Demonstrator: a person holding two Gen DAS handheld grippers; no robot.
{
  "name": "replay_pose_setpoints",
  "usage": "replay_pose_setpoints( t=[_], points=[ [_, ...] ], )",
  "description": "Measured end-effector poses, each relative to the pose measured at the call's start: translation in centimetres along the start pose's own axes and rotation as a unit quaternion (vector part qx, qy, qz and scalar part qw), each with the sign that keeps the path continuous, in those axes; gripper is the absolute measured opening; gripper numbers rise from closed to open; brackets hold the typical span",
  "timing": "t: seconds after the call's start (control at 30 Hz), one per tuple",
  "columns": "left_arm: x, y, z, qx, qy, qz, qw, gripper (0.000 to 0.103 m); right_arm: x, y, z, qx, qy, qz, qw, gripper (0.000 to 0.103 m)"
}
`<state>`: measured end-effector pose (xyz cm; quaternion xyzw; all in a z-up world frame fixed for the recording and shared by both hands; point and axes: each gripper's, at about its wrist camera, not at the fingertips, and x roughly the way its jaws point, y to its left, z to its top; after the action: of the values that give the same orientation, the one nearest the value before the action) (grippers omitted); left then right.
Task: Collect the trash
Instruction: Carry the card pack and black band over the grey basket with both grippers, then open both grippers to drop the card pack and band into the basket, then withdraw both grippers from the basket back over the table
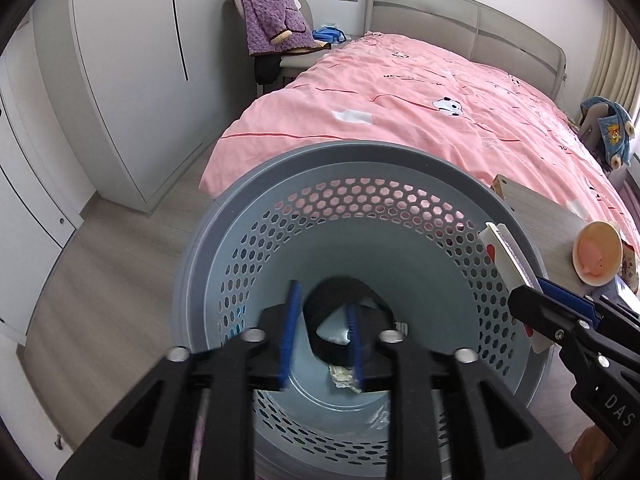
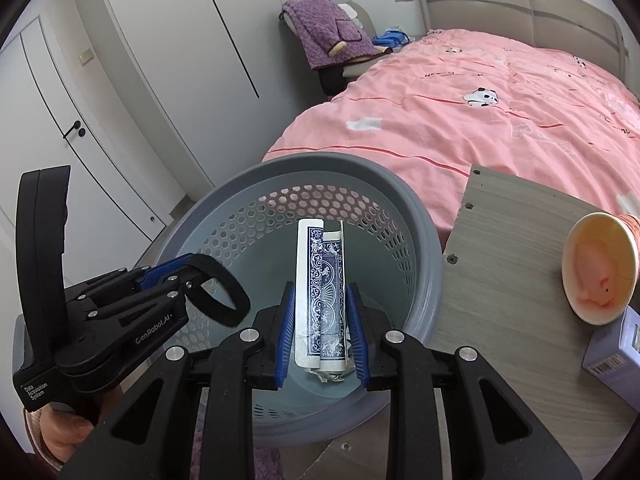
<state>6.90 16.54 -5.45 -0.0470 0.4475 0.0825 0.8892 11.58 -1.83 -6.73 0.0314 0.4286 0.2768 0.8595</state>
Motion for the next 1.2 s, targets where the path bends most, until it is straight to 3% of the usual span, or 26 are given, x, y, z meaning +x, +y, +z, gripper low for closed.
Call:
replay_pose_setpoints(
  t=[0.03,0.07,0.13,0.43,1.2],
  points=[
    [-0.1,0.0,0.0,0.0,-0.001,0.001,1.0,0.042,-0.1,0.0,0.0,0.0,-0.001,0.0,1.0,0.031],
    [-0.1,-0.1,0.1,0.0,-0.003,0.0,1.0,0.046,-0.1,0.0,0.0,0.0,-0.003,-0.001,1.0,0.04],
    [-0.3,-0.1,0.1,0.0,-0.006,0.002,1.0,0.049,-0.2,0.0,0.1,0.001,-0.008,-0.003,1.0,0.045],
    [-0.7,-0.1,0.1,0.001,-0.009,0.012,0.9999,0.056,-0.6,-0.2,0.1,0.003,-0.012,-0.005,1.0,0.045],
    [-1.9,0.0,-0.7,-0.005,-0.014,0.01,0.9998,0.063,-1.6,-0.2,-0.6,0.004,-0.017,-0.012,1.0,0.047]
  ],
)
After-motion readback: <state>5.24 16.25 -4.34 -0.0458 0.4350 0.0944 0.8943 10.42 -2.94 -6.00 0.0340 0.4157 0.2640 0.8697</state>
